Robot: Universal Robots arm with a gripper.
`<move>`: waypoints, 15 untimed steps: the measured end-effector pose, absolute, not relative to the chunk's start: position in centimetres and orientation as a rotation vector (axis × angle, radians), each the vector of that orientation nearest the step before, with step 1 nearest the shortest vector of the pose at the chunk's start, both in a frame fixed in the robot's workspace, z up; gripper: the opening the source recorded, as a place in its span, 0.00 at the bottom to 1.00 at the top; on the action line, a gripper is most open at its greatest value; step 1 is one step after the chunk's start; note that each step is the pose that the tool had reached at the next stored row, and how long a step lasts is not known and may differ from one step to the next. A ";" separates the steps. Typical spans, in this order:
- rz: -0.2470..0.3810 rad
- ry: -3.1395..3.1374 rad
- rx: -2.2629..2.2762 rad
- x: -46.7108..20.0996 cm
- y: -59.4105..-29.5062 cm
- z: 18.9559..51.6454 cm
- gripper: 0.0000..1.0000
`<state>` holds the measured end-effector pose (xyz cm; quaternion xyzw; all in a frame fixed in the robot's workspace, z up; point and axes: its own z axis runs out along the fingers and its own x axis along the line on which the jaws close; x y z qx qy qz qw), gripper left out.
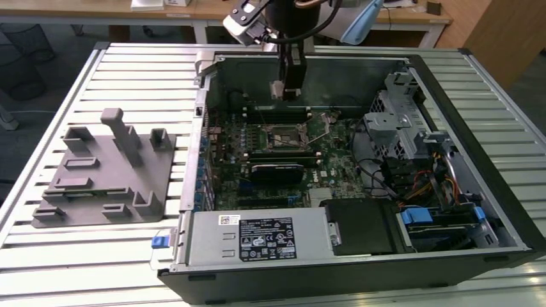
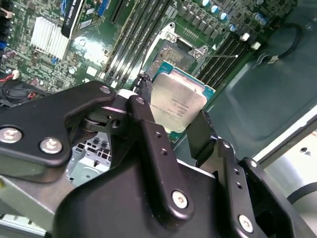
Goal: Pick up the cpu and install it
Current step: 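Place the cpu into insertion slot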
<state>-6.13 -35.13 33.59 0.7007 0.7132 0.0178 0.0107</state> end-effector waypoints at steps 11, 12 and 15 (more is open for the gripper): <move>0.055 2.225 2.186 -5.7 -35.0 32.4 0.53; 0.055 2.225 2.186 -5.7 -35.0 32.2 0.53; 0.056 2.225 2.186 -5.6 -34.9 31.9 0.53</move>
